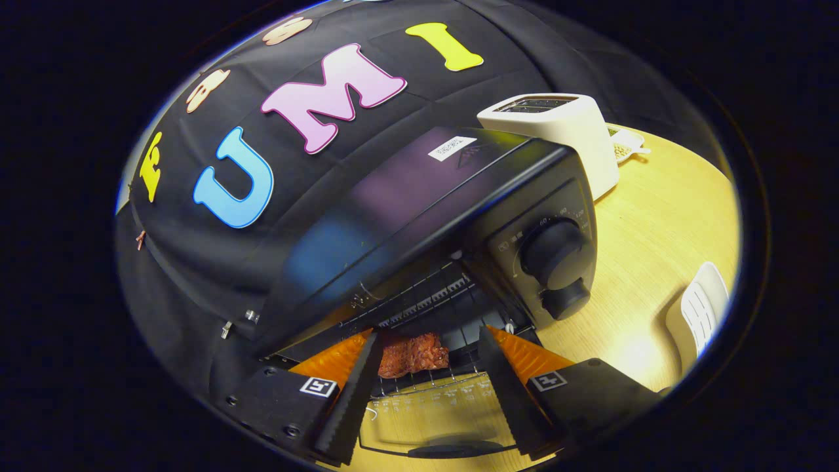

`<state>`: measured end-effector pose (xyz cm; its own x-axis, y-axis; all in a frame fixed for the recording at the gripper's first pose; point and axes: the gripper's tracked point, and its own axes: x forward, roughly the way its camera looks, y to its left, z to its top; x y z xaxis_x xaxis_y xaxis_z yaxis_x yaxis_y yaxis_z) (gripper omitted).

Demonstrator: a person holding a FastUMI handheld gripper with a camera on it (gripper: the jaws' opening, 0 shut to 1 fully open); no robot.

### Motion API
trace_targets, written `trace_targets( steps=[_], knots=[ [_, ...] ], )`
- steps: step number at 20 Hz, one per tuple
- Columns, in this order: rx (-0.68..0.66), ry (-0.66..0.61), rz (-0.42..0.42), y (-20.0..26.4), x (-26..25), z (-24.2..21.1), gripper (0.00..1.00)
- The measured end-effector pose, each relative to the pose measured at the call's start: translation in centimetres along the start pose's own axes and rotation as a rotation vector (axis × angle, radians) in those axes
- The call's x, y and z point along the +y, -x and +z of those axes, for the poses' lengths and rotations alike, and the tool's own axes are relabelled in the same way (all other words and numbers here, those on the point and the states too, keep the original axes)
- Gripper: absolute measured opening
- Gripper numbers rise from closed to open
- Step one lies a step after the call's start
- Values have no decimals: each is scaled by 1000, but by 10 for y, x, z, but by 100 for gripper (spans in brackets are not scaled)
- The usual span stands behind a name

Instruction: Open the toaster oven, put the food inside, and close the toaster oven door.

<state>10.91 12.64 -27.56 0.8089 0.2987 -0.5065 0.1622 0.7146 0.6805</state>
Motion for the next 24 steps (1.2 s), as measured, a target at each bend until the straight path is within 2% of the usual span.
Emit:
trace_targets(
  steps=[3, 9, 13, 20, 24],
  knots=[
    [0, 15, 1, 8, -1, 0, 97],
    [22, 70, 36, 37, 10, -11, 98],
    [44, 162, 53, 67, 18, -29, 98],
    [202, 462, -16, 115, 2, -112, 98],
    [298, 519, -74, 115, -13, -154, 99]
  ],
)
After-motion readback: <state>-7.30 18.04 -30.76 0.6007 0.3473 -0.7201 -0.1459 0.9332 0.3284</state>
